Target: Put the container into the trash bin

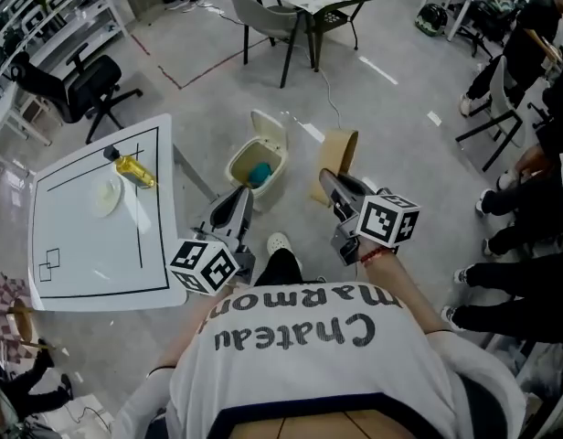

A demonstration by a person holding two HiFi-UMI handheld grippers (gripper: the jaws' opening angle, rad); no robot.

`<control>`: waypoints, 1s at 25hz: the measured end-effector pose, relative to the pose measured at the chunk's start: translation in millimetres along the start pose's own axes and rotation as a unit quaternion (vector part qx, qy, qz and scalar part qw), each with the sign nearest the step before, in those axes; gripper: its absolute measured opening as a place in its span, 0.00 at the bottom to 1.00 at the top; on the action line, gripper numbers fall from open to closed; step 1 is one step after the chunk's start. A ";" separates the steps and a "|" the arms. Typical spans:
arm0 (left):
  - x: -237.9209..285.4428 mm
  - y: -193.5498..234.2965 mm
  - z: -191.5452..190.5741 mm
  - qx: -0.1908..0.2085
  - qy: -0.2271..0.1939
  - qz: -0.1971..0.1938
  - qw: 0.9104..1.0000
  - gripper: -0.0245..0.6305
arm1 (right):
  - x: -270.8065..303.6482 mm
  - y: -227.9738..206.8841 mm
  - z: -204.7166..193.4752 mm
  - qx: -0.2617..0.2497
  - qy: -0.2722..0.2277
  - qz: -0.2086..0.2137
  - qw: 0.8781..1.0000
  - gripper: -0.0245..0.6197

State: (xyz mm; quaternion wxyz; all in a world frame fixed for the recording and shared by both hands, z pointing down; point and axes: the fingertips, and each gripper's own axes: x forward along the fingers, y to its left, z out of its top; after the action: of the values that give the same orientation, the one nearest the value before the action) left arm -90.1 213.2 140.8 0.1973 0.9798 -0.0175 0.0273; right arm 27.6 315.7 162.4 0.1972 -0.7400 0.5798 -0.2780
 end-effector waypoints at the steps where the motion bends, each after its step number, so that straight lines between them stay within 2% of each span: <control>1: 6.3 3.4 -0.3 0.001 0.002 -0.001 1.000 0.07 | 4.0 -4.8 2.3 0.000 -0.001 -0.002 1.000 0.09; 8: 54.8 44.2 5.3 -0.011 0.011 0.005 1.000 0.07 | 47.6 -38.8 16.6 0.015 0.015 -0.006 1.000 0.09; 17: 125.5 104.1 50.9 -0.003 0.007 0.024 1.000 0.07 | 119.5 -71.5 75.0 0.022 0.011 0.003 1.000 0.09; 25: 168.1 148.9 80.1 0.005 -0.006 0.022 1.000 0.07 | 177.4 -83.7 118.2 0.017 0.001 0.006 1.000 0.09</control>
State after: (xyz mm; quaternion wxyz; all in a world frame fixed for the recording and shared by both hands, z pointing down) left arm 74.6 40.9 134.6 0.1912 0.9804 -0.0403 0.0260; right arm 196.6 161.3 155.5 0.2106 -0.7328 0.5799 -0.2872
